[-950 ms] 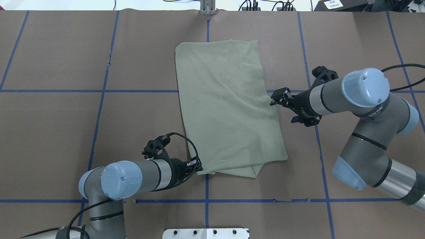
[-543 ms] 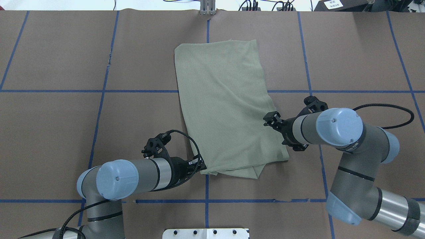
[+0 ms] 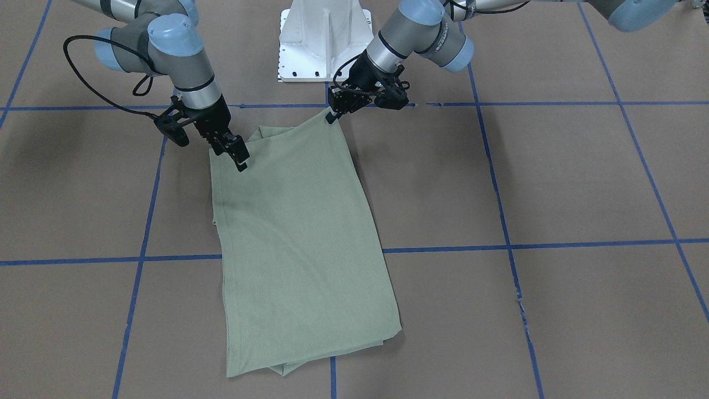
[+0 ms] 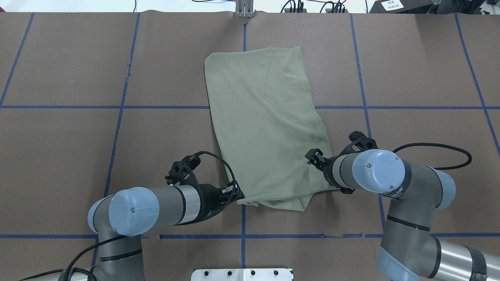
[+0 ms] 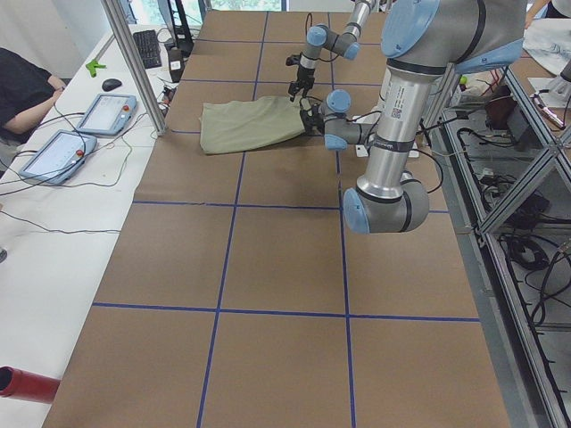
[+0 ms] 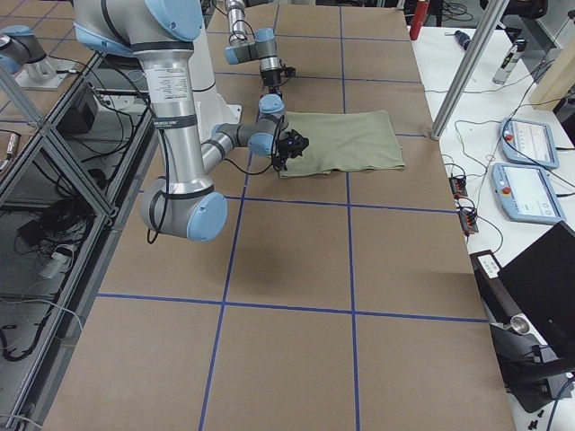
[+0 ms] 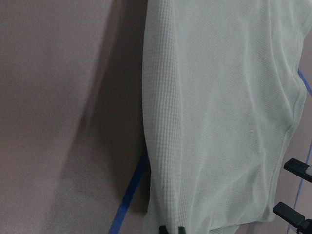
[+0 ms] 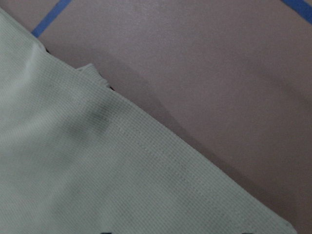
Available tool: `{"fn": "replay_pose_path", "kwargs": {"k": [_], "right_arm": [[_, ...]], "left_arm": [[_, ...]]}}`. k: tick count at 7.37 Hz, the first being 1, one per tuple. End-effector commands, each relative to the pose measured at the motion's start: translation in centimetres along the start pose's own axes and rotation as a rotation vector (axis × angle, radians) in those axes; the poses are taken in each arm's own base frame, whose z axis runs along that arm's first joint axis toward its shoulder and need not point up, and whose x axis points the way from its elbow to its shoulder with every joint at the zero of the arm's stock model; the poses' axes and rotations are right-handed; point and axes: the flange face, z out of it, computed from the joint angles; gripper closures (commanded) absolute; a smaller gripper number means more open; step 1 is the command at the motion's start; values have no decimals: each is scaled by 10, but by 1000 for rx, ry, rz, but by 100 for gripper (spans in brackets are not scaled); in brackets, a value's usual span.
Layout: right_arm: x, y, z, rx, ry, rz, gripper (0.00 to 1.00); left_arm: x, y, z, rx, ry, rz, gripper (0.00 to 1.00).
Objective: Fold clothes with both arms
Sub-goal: 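Move the right gripper to the shirt's near corner beside the left gripper, then grasp the shirt's near edge with both grippers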
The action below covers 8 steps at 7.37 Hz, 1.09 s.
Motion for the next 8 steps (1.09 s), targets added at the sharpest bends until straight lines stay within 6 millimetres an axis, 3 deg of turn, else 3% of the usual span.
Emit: {"fn": "replay_pose_path", "kwargs": {"k": [1, 6, 7, 8], "right_arm": [[3, 12, 4, 6, 32, -11, 8], [9, 25, 10, -2, 44, 16, 8], [8, 26, 10, -3, 43, 17, 16], [7, 26, 9, -5, 41, 44, 56]], "left_arm": [[-2, -1, 0, 0, -2, 2, 100], [-4, -1, 0, 1, -5, 2, 100], [-7, -2, 2, 3, -12, 5, 100], [-7, -2, 2, 3, -12, 5, 100]]}}
